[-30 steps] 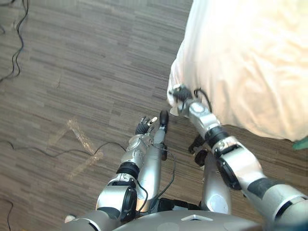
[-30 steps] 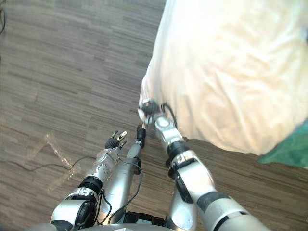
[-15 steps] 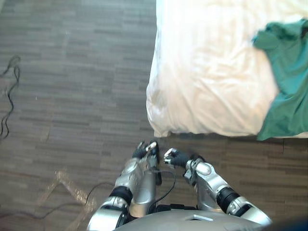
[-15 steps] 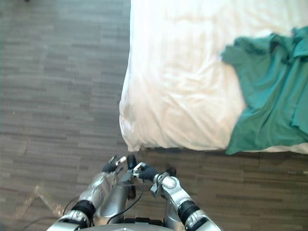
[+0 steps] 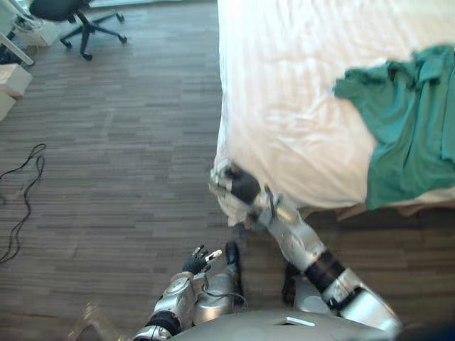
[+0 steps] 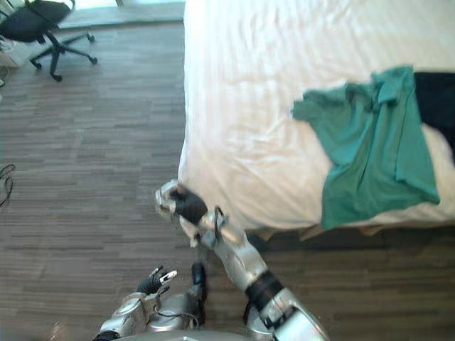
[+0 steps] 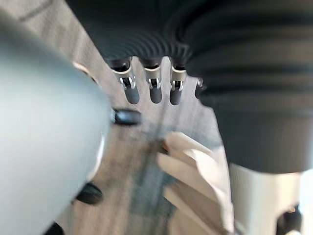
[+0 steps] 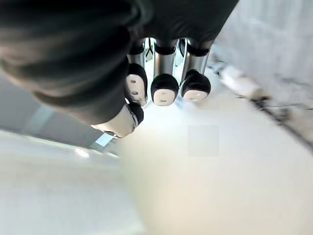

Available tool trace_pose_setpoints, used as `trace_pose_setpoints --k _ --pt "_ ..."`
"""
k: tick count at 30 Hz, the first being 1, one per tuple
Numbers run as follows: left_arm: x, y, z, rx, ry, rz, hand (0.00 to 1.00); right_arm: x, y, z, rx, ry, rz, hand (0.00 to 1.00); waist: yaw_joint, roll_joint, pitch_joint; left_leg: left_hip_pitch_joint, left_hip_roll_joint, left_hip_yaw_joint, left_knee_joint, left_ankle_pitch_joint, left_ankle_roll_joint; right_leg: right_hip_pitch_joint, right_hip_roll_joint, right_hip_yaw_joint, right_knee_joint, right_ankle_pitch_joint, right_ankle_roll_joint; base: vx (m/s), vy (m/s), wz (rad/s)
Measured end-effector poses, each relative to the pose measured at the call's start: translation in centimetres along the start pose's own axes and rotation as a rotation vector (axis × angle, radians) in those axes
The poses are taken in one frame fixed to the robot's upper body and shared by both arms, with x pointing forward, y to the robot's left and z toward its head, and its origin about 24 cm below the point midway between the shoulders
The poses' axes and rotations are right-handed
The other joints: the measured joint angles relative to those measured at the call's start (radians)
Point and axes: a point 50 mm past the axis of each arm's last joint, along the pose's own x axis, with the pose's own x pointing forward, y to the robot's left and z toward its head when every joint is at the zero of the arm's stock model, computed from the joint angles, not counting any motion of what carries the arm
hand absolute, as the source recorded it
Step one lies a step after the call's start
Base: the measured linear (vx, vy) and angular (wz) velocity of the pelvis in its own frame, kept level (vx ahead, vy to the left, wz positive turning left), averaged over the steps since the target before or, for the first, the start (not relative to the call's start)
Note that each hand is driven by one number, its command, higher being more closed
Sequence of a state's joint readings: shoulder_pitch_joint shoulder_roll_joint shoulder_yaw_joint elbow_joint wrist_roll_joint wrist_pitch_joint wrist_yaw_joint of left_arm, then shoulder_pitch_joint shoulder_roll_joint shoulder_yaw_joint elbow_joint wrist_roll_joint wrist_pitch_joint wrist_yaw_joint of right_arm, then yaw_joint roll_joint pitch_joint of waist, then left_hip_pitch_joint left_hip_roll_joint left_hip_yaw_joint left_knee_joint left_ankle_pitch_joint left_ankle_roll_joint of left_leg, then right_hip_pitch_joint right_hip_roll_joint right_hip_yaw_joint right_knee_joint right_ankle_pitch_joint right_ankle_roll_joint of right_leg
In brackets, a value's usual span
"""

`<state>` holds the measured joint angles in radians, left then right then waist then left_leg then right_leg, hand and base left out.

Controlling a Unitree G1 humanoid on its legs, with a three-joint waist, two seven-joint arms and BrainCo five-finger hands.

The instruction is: Tidy the bed and pick cloth on bed and put in laundry

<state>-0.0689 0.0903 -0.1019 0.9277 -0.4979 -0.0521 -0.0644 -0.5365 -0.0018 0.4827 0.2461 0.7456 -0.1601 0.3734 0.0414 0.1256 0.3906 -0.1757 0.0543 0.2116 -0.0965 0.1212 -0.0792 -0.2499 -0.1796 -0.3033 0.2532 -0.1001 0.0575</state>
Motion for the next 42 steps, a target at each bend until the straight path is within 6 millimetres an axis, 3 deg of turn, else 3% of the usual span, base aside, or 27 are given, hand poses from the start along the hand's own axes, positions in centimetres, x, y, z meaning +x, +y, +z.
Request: trace_pose_setpoints --k 3,5,8,10,13,16,20,24,26,27,28,30,33,35,36,38,42 --pt "0.6 -0.9 1.8 -0.022 -0.051 -0.027 0.00 1.3 -1.3 2.4 -0.032 -0.063 -0.078 1.00 0.010 0.016 0.014 -0.105 -0.001 0.000 0.000 0.041 -0.012 -0.126 -0.008 0.012 0.057 -0.002 -0.004 -0.03 -0.034 0.05" --pt "1.3 -2.2 3.4 -0.029 -0.086 -0.062 0.00 1.4 -3.2 4.4 -0.039 -0.121 -0.185 1.00 0.011 0.022 0.040 -0.155 -0.006 0.001 0.001 0.089 0.016 -0.203 -0.026 0.015 0.124 -0.014 -0.006 0.02 -0.052 0.12" --pt "1.9 -4.9 5.3 -0.082 -0.141 -0.124 0.00 0.6 -5.9 7.8 -0.050 -0.236 -0.340 1.00 0.023 0.028 0.043 -0.232 -0.019 0.006 0.008 0.106 0.027 -0.322 -0.056 0.027 0.216 -0.046 -0.005 0.04 -0.083 0.13" --pt "2.0 -6.1 5.6 -0.128 -0.157 -0.143 0.00 -0.2 -6.8 8.8 -0.050 -0.279 -0.390 1.00 0.024 0.027 0.054 -0.246 -0.023 0.027 0.013 0.106 0.027 -0.356 -0.065 0.041 0.253 -0.064 -0.009 0.03 -0.080 -0.04" --pt "2.0 -7.5 5.6 -0.178 -0.163 -0.154 0.00 -1.1 -7.2 9.3 -0.008 -0.348 -0.417 1.00 0.000 0.031 0.067 -0.245 -0.021 0.052 0.015 0.104 0.025 -0.373 -0.070 0.047 0.281 -0.086 -0.025 0.01 -0.082 -0.11" --pt "1.9 -8.2 6.2 -0.203 -0.188 -0.156 0.00 -3.6 -7.8 9.2 0.044 -0.431 -0.462 1.00 -0.021 0.025 0.072 -0.229 -0.016 0.088 0.017 0.095 0.022 -0.370 -0.064 0.064 0.284 -0.092 -0.026 0.00 -0.049 -0.20" --pt "1.8 -8.3 8.2 -0.247 -0.245 -0.127 0.00 -10.0 -8.8 8.8 0.095 -0.563 -0.589 1.00 -0.056 0.000 0.088 -0.186 -0.014 0.145 0.016 0.067 0.039 -0.344 -0.051 0.101 0.257 -0.083 -0.022 0.04 -0.007 -0.35" --pt "1.6 -8.2 9.9 -0.235 -0.284 -0.132 0.00 -21.6 -10.5 6.1 0.106 -0.564 -0.974 1.00 -0.087 -0.047 0.109 -0.108 -0.001 0.195 0.019 0.020 0.048 -0.245 -0.024 0.126 0.175 -0.057 -0.003 0.11 0.026 -0.36" --pt "1.6 -7.4 9.7 -0.227 -0.262 -0.115 0.00 -26.3 -9.9 5.0 0.104 -0.529 -1.092 1.00 -0.104 -0.061 0.109 -0.070 0.004 0.220 0.018 0.005 0.051 -0.201 -0.012 0.139 0.136 -0.037 0.014 0.18 0.024 -0.40" --pt "1.7 -7.1 9.6 -0.225 -0.255 -0.107 0.00 -27.2 -9.7 4.6 0.106 -0.515 -1.109 1.00 -0.109 -0.065 0.109 -0.055 0.007 0.226 0.019 -0.001 0.052 -0.185 -0.009 0.139 0.125 -0.032 0.021 0.19 0.004 -0.46" --pt "1.6 -6.5 9.5 -0.219 -0.247 -0.095 0.00 -28.9 -9.0 3.8 0.114 -0.477 -1.143 0.00 -0.109 -0.076 0.109 -0.017 0.013 0.243 0.021 -0.017 0.050 -0.145 -0.003 0.139 0.105 -0.025 0.031 0.18 -0.011 -0.43" --pt "1.5 -5.4 8.9 -0.227 -0.238 -0.071 0.00 -30.4 -8.2 2.0 0.140 -0.391 -1.160 0.00 -0.110 -0.093 0.099 0.036 0.023 0.260 0.032 -0.043 0.041 -0.083 0.005 0.136 0.080 -0.025 0.032 0.16 -0.021 -0.35" --pt "1.1 -3.1 6.5 -0.227 -0.187 -0.033 0.00 -32.3 -6.5 -2.1 0.217 -0.213 -1.182 0.00 -0.108 -0.114 0.033 0.078 0.034 0.270 0.032 -0.059 0.033 -0.014 0.019 0.118 0.029 -0.023 0.034 0.18 -0.028 -0.01" --pt "0.5 -1.2 3.5 -0.222 -0.109 0.011 0.00 -34.2 -4.4 -5.8 0.280 -0.030 -1.223 0.00 -0.105 -0.122 -0.023 0.131 0.042 0.269 0.026 -0.065 0.024 0.071 0.027 0.087 -0.018 -0.014 0.050 0.19 -0.010 0.24" --pt "0.3 -0.7 2.7 -0.227 -0.086 0.027 0.00 -34.7 -3.7 -6.7 0.300 0.018 -1.235 0.00 -0.103 -0.123 -0.042 0.146 0.043 0.269 0.026 -0.069 0.019 0.093 0.029 0.080 -0.028 -0.014 0.050 0.17 0.014 0.21" --pt "-0.9 1.9 -1.1 -0.224 0.008 0.109 0.00 -36.4 -0.8 -10.2 0.384 0.212 -1.275 0.00 -0.096 -0.130 -0.137 0.212 0.046 0.266 0.006 -0.077 0.007 0.182 0.038 0.050 -0.072 -0.014 0.050 0.19 0.010 0.14" --pt "-2.7 4.1 -4.8 -0.170 0.109 0.190 0.00 -37.6 1.4 -12.5 0.381 0.423 -1.317 0.00 -0.081 -0.136 -0.219 0.294 0.047 0.266 0.000 -0.092 -0.007 0.267 0.036 0.013 -0.067 -0.033 0.049 0.10 -0.003 0.07"
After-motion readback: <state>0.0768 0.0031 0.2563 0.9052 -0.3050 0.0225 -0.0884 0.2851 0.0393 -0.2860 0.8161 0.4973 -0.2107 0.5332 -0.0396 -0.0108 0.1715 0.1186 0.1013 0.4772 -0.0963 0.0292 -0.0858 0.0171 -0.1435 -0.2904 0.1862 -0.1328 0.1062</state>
